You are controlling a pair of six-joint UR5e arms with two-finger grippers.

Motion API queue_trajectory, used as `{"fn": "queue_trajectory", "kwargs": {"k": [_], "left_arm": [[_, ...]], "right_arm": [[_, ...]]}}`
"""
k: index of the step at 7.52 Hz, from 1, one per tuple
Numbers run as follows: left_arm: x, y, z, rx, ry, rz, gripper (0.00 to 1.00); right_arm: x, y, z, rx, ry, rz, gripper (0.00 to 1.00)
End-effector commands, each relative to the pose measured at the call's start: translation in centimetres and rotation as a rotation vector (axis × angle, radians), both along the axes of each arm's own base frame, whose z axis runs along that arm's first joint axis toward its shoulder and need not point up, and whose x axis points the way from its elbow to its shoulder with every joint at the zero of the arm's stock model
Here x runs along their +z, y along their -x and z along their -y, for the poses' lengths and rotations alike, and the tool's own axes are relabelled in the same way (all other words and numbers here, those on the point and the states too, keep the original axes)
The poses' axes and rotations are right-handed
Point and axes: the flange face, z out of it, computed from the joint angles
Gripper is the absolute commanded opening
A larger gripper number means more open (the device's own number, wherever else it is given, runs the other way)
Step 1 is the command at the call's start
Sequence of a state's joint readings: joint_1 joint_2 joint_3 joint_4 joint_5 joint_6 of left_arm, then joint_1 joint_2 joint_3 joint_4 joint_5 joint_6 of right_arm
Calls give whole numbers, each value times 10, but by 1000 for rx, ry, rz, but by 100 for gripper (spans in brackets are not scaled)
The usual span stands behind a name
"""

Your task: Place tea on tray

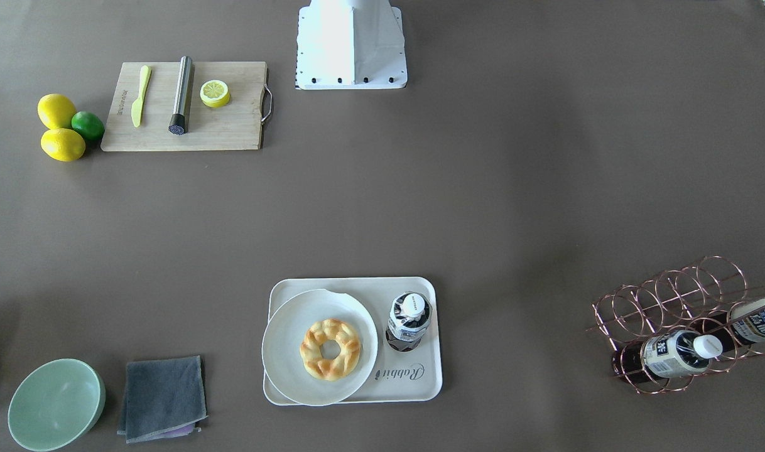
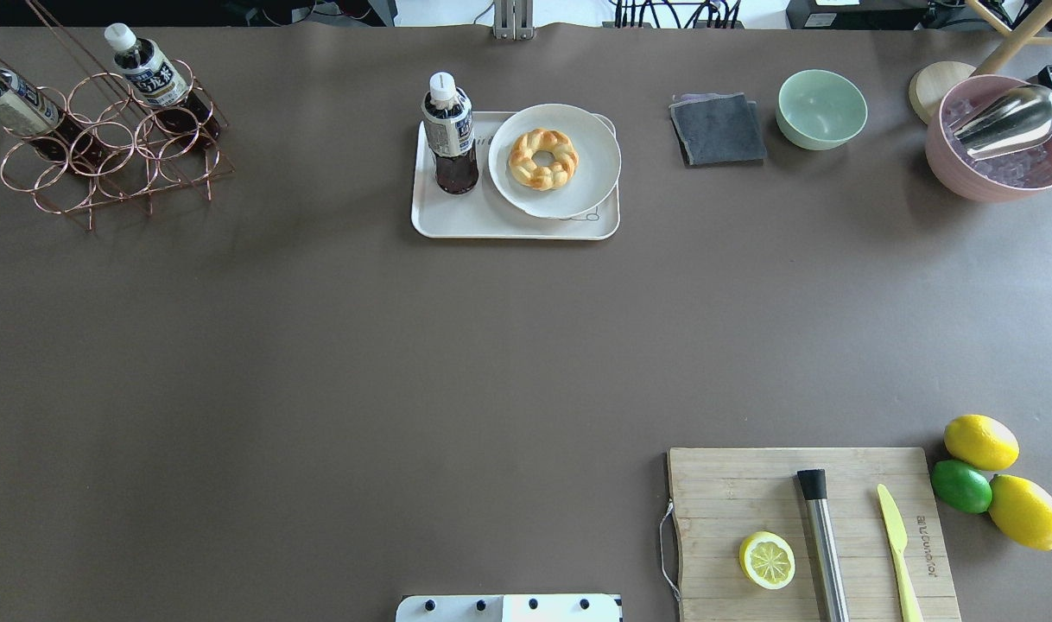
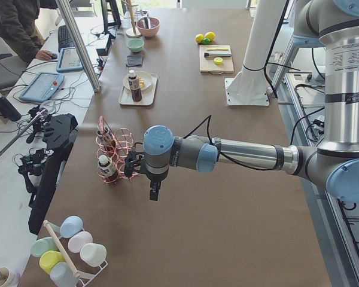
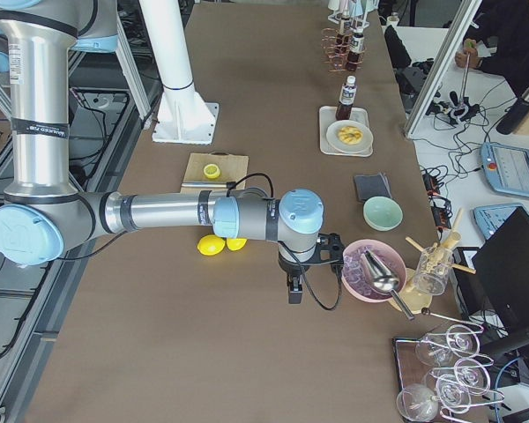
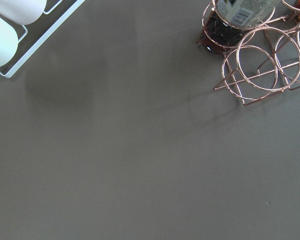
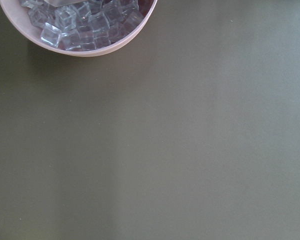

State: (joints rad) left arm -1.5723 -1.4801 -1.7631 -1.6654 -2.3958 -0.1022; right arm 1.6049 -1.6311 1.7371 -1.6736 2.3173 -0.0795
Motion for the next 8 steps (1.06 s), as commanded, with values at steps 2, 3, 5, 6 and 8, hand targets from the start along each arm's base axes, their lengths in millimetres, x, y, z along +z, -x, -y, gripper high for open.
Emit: {"fn": "queue_trajectory", "kwargs": {"k": [2, 3, 5, 6, 8], "left_arm": [[4, 0, 3, 0, 8, -3, 98], [4, 1, 2, -3, 8, -3, 98], [4, 5, 3, -10, 8, -3, 98], [4, 6, 3, -12, 9, -2, 98], [3, 6, 4, -12, 5, -2, 98]], "right_arm": [[-2, 0, 2, 1, -5, -1, 100], [-2, 0, 2, 1, -4, 0, 100], [-1, 0, 2, 1, -2, 0, 100], [1, 0, 1, 1, 3, 1, 100], [2, 0, 2, 1, 3, -1, 100]]}}
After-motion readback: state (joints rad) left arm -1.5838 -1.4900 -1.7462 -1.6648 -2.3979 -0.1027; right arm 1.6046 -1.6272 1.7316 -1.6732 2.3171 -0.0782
